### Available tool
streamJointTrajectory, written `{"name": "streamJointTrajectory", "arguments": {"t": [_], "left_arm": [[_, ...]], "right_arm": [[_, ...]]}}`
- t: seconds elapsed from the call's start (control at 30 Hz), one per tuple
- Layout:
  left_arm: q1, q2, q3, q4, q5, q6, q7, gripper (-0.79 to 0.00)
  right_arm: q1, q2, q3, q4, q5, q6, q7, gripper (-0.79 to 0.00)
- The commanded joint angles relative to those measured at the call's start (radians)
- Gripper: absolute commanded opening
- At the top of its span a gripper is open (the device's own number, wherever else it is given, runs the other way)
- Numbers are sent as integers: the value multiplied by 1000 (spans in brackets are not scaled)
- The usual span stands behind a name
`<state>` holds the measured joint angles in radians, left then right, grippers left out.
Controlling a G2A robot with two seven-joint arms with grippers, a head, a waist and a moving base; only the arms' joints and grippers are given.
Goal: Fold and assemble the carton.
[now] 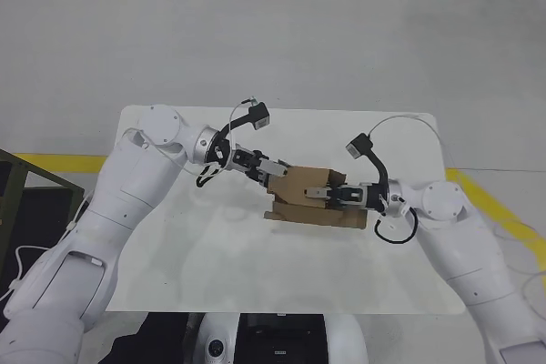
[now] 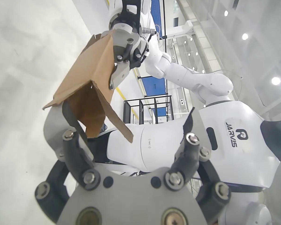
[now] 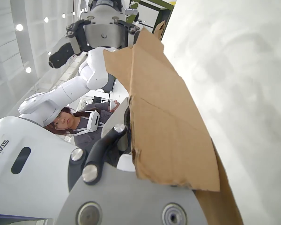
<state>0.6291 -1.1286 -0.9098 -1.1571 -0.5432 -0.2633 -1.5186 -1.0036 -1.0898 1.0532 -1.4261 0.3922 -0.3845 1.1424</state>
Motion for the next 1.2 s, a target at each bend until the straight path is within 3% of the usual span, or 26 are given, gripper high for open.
{"name": "streamJointTrajectory", "arguments": {"t": [0.0,1.17], "left_arm": [[-2,-1,2,4,4,0,2,0],[-10,-11,13,-4,9,8,-8,0]], "right_arm": [[-1,-1,-5,-5,3,-1,7,-785],[68,-41,-135,32,11,6,30,-785]]}}
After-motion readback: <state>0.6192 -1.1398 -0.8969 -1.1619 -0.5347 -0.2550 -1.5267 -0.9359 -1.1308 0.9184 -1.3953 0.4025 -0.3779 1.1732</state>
